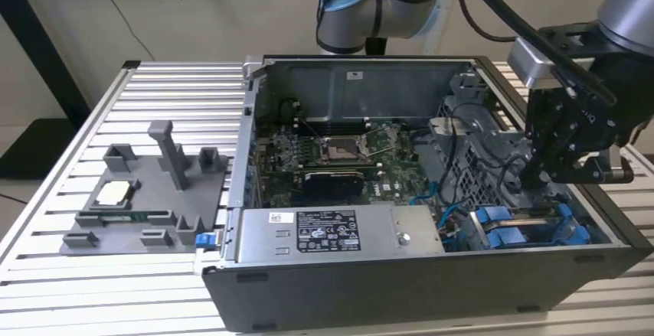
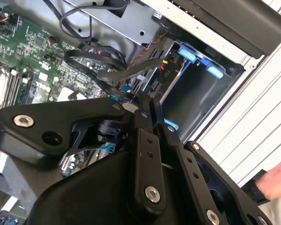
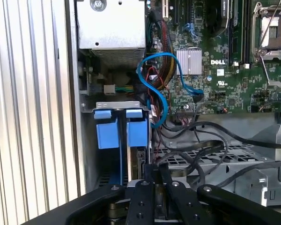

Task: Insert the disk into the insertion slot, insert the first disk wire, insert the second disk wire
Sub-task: 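Insert the second disk wire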

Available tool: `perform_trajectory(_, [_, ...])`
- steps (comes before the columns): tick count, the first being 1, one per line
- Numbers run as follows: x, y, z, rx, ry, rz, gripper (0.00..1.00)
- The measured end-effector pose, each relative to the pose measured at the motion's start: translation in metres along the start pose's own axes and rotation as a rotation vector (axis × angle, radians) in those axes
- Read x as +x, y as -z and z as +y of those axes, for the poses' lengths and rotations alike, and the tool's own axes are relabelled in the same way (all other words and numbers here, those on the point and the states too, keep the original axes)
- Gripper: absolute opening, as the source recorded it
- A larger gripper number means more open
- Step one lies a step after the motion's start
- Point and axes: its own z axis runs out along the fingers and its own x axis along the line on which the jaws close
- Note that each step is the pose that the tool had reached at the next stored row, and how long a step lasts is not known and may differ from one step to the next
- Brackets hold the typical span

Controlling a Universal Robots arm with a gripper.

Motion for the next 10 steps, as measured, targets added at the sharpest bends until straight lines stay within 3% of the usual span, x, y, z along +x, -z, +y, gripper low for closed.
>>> perform_trajectory(10, [0.0037,-0.0122,-0.0058,0.0,0.0,0.0001,0.16])
